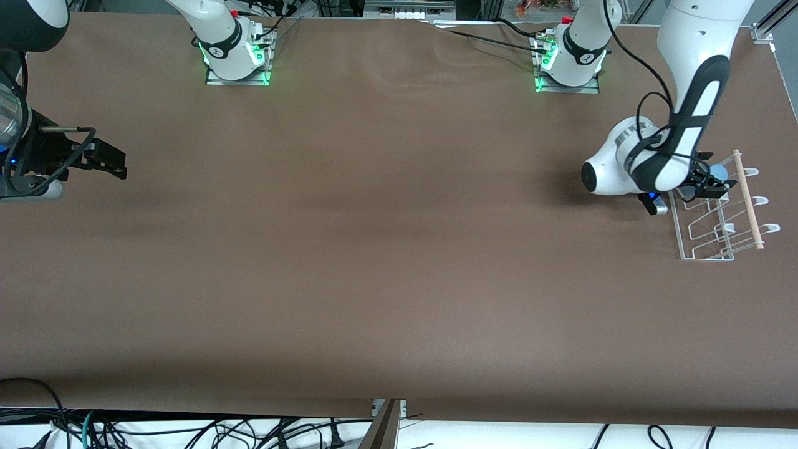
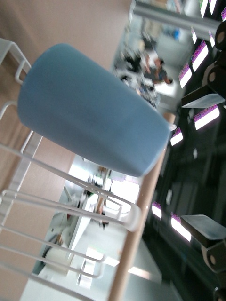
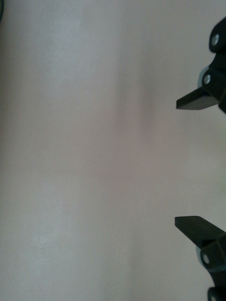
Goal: Transfer cup to left arm and place on rack
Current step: 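Move the cup with the left gripper onto a prong of the rack, then open the left gripper and raise it away from the rack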
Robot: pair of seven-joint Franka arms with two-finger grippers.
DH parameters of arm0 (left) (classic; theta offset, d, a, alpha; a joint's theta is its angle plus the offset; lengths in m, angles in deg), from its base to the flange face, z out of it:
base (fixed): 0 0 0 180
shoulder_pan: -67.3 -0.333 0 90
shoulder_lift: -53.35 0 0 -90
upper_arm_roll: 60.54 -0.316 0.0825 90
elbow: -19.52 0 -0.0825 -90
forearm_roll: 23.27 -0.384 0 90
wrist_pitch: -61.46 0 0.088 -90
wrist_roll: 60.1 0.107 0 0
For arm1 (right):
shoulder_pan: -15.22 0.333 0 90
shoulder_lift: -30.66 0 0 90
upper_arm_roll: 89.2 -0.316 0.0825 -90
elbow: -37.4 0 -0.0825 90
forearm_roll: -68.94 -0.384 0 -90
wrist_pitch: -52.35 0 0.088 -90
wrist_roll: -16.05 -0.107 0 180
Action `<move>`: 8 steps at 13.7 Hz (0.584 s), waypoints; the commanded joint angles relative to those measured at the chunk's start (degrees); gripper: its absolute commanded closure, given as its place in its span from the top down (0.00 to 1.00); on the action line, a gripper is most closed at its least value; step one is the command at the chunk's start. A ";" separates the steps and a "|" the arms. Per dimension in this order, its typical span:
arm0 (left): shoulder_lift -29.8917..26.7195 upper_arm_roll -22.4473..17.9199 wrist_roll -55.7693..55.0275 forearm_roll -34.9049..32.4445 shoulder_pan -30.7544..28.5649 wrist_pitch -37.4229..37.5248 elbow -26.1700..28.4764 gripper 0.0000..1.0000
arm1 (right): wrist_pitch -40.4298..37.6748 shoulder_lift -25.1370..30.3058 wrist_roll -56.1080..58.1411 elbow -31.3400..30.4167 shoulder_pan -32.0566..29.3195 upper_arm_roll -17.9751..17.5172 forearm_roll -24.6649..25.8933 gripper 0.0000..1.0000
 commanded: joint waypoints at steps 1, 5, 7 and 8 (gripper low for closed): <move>-4.22 0.37 0.54 14.79 0.24 -0.37 -5.83 1.00 | -0.24 1.29 0.47 -1.13 -0.06 -0.04 0.02 1.00; -4.41 0.54 -1.22 40.46 1.65 4.46 -19.27 1.00 | -0.33 1.29 0.38 -1.13 -0.24 0.23 -1.65 1.00; -4.76 0.54 -4.20 54.16 1.04 4.99 -24.46 1.00 | -0.33 1.29 0.38 -1.13 -0.24 0.23 -1.65 1.00; -4.76 0.46 -5.43 59.28 0.86 5.00 -26.74 1.00 | -0.33 1.29 0.38 -1.13 -0.24 0.23 -1.65 1.00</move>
